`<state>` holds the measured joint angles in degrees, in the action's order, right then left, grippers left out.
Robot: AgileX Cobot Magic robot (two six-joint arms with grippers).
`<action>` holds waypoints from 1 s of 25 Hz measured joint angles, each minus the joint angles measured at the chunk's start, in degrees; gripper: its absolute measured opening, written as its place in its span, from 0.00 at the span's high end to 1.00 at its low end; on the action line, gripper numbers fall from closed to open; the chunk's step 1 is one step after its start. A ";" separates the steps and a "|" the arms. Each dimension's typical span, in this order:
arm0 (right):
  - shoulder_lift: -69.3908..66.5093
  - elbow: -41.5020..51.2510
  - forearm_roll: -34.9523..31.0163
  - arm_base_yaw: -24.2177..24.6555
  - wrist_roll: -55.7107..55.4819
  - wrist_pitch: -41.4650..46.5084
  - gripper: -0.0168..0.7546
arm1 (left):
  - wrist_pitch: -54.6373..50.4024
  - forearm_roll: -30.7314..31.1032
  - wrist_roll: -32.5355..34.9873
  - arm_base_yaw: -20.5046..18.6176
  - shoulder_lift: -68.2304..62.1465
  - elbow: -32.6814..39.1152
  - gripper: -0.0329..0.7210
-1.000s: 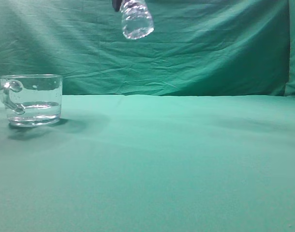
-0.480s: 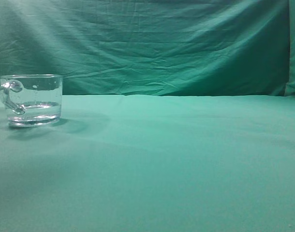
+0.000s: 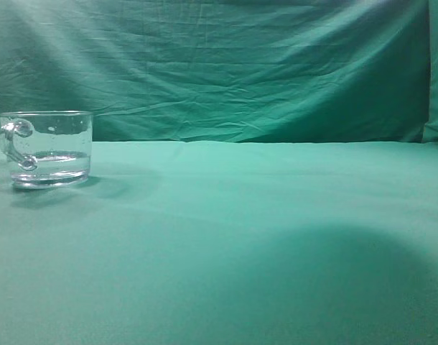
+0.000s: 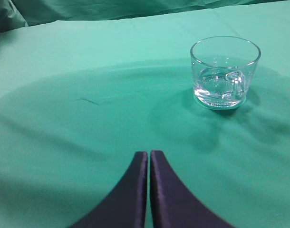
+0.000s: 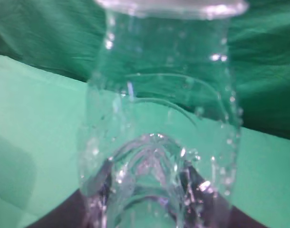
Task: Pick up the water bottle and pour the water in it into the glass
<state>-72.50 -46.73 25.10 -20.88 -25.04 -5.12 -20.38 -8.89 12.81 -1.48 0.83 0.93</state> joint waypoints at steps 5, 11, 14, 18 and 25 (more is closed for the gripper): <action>0.00 10.07 0.30 6.70 0.03 -13.29 0.60 | 0.00 0.00 0.00 0.00 0.00 0.00 0.96; -6.46 16.40 1.04 10.37 4.44 -30.32 0.60 | 0.00 0.00 0.00 0.00 0.00 0.00 0.96; -12.34 16.50 1.56 10.37 5.22 -36.17 0.60 | 0.00 0.00 0.00 0.00 0.00 0.00 0.96; -21.08 16.50 1.80 10.37 8.36 -46.30 0.60 | 0.00 0.00 0.00 0.00 0.00 0.00 0.96; -34.64 16.40 2.45 10.37 17.66 -57.44 0.60 | 0.00 0.00 0.00 0.00 0.00 0.00 0.96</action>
<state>-107.14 -30.33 27.55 -10.51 -7.38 -62.56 -20.38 -8.89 12.81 -1.48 0.83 0.93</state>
